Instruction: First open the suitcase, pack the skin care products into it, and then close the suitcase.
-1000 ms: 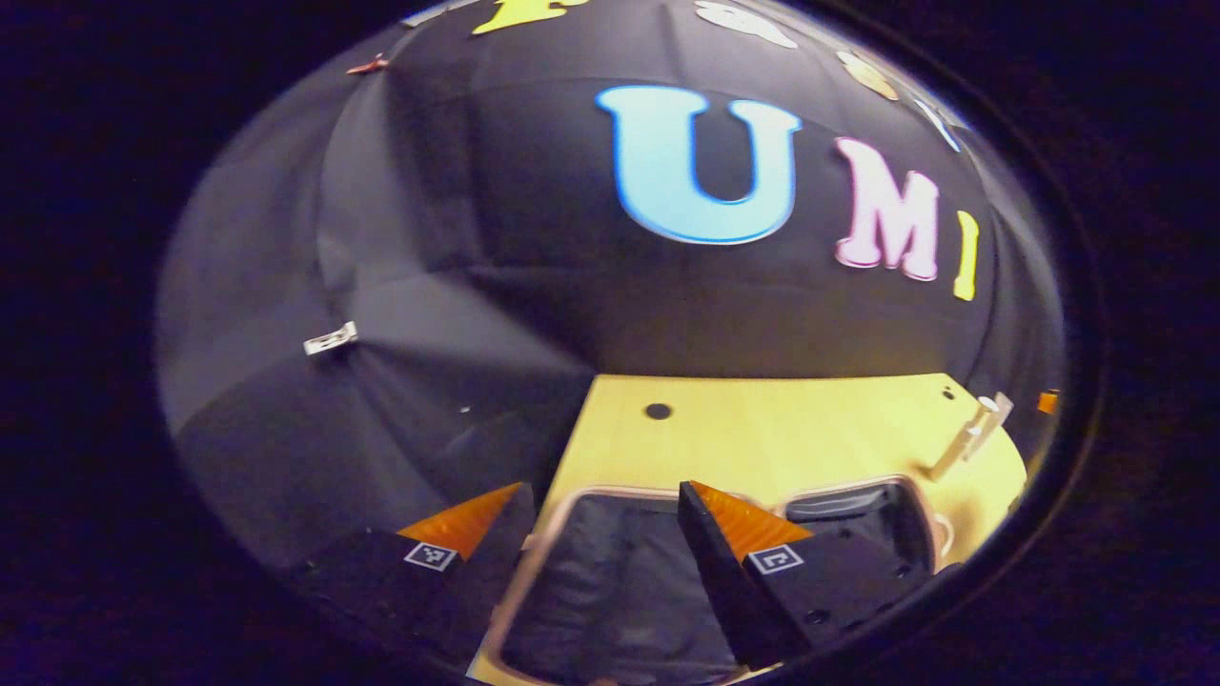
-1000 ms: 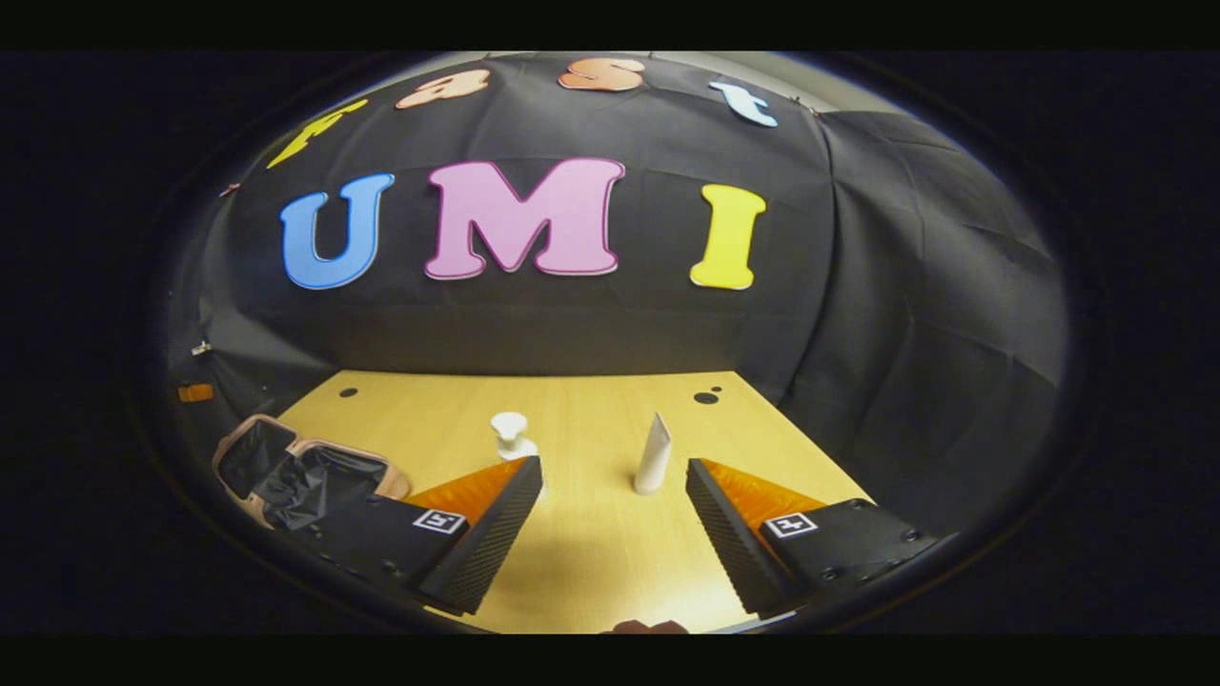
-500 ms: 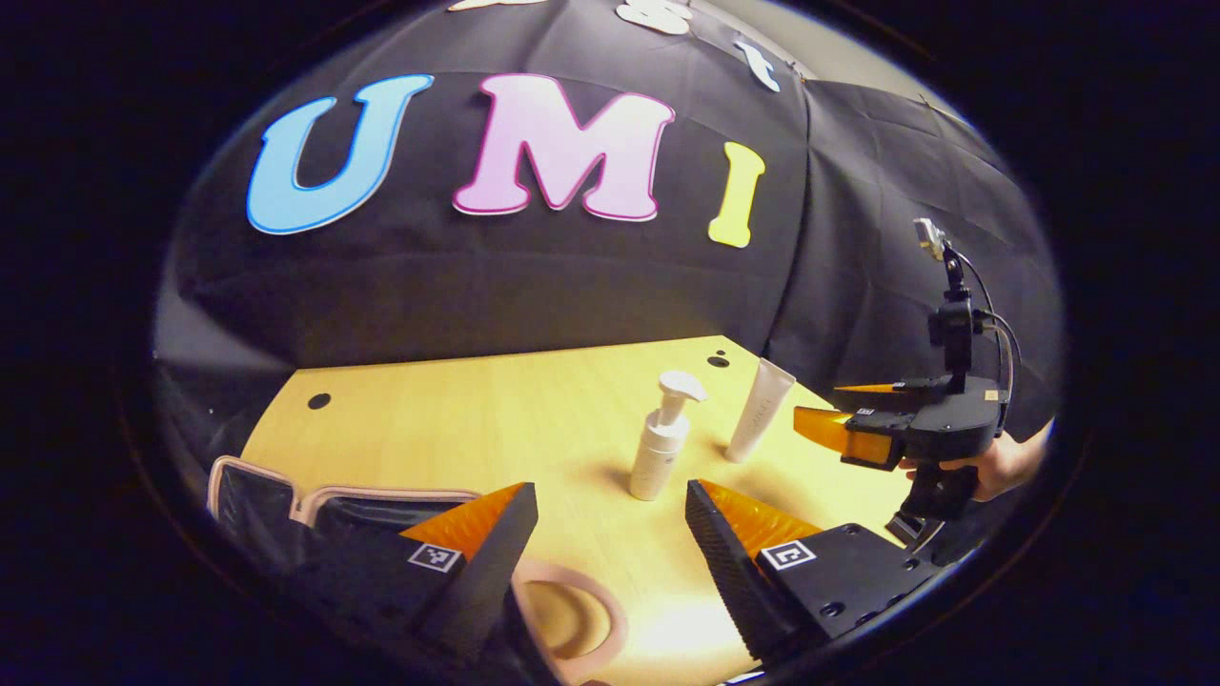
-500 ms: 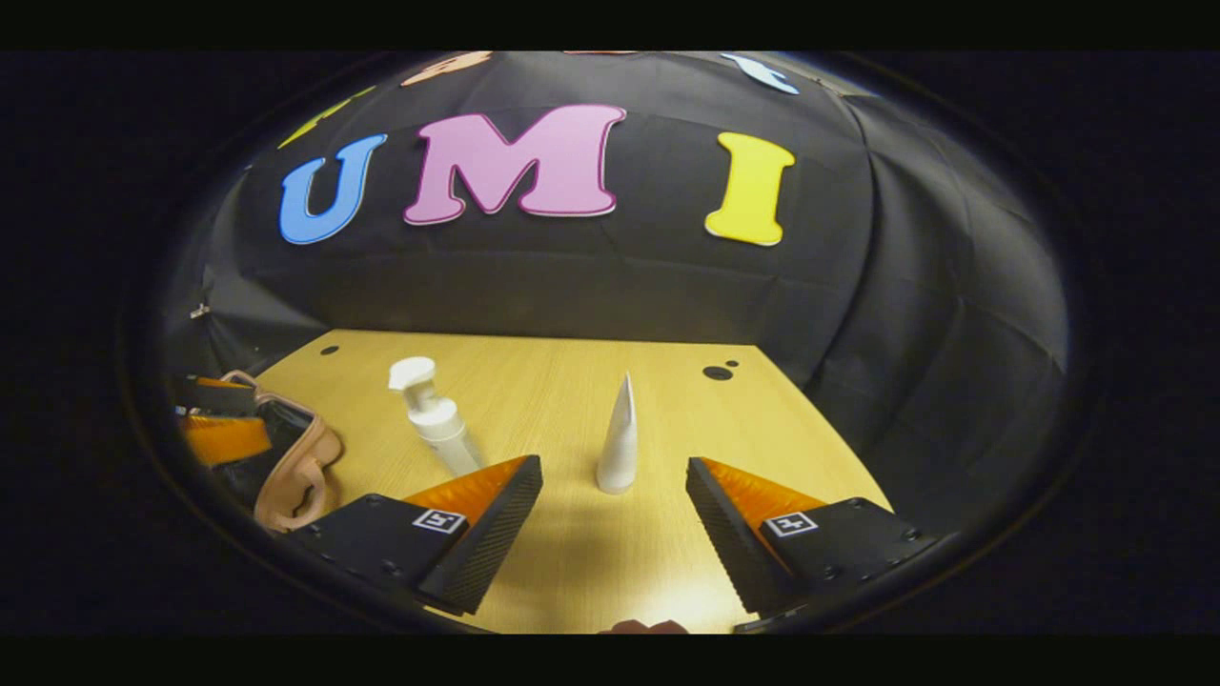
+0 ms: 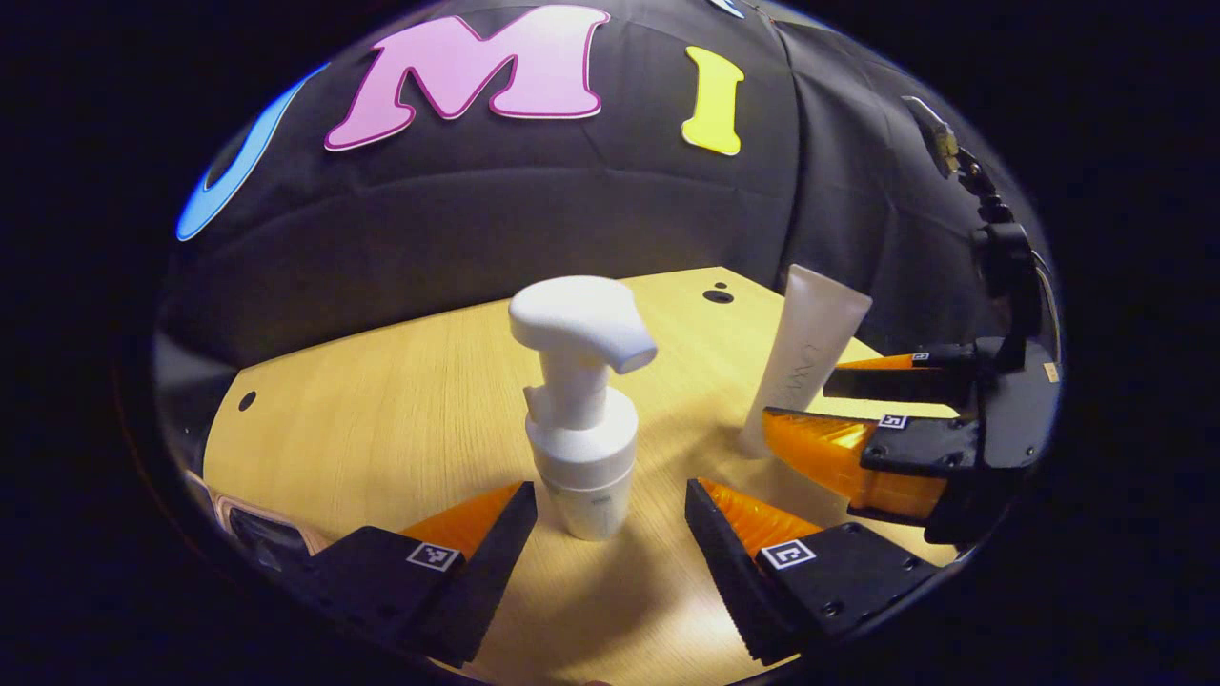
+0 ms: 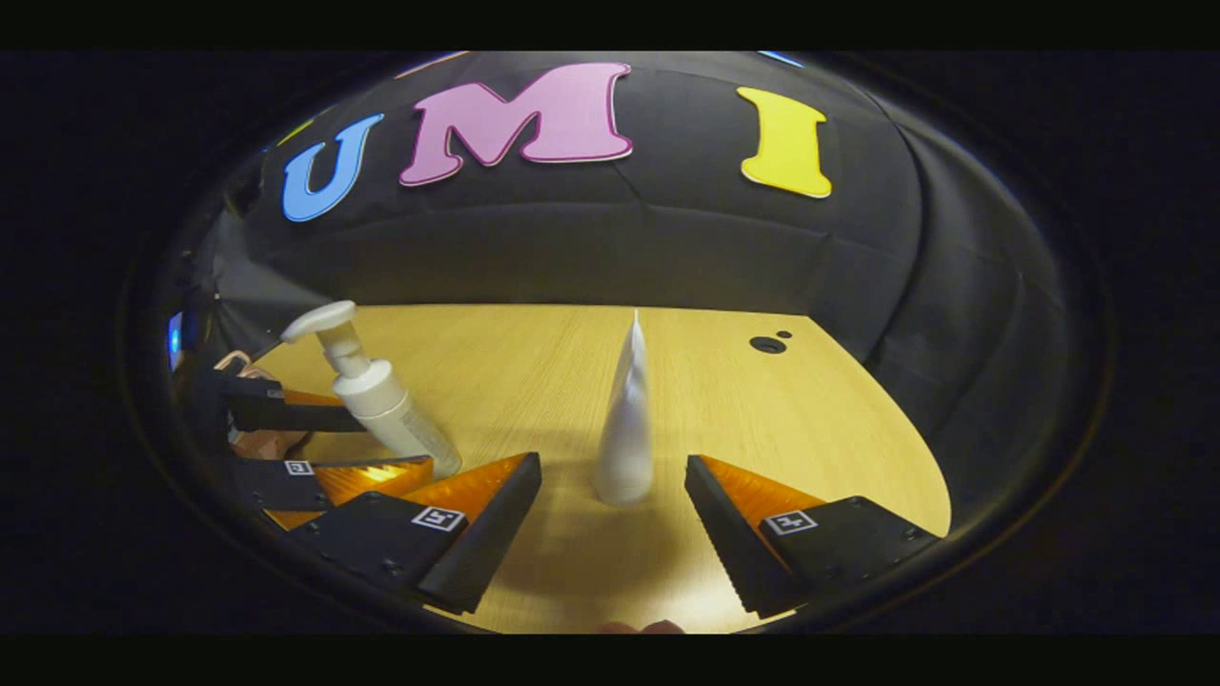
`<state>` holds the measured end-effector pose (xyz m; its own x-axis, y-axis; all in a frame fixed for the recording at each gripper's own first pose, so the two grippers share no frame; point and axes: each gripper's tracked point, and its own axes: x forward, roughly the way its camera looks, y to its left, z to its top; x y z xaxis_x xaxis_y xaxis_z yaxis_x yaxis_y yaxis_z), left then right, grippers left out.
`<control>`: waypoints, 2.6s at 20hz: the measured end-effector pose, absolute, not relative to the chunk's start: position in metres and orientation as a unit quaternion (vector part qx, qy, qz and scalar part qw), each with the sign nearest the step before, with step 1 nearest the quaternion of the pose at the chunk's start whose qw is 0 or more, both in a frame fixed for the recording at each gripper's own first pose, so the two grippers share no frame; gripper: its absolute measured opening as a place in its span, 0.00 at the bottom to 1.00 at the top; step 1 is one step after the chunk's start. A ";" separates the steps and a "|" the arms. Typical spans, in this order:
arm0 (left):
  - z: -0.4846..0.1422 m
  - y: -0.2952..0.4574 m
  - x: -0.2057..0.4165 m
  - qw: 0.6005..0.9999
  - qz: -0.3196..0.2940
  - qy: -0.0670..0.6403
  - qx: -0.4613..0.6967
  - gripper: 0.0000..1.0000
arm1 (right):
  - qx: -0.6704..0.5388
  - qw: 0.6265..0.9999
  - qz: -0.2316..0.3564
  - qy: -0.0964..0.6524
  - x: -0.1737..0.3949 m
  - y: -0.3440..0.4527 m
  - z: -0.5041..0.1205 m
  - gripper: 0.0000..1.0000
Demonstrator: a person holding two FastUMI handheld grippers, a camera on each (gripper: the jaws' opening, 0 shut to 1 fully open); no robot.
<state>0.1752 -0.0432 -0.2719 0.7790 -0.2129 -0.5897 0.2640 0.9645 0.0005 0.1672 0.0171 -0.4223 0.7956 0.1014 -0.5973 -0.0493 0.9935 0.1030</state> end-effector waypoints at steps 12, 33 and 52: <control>-0.230 -0.055 0.146 0.917 -0.155 0.368 0.025 0.55 | 0.064 0.937 0.058 0.338 0.189 0.021 -0.428 0.37; -0.302 0.220 -0.106 0.680 -0.028 0.733 -0.001 0.60 | 0.053 0.936 0.189 0.294 0.018 0.189 -0.259 0.37; -0.144 0.389 -0.128 0.875 0.094 0.464 -0.104 0.83 | 0.145 0.700 0.273 0.643 -0.023 0.436 -0.391 0.37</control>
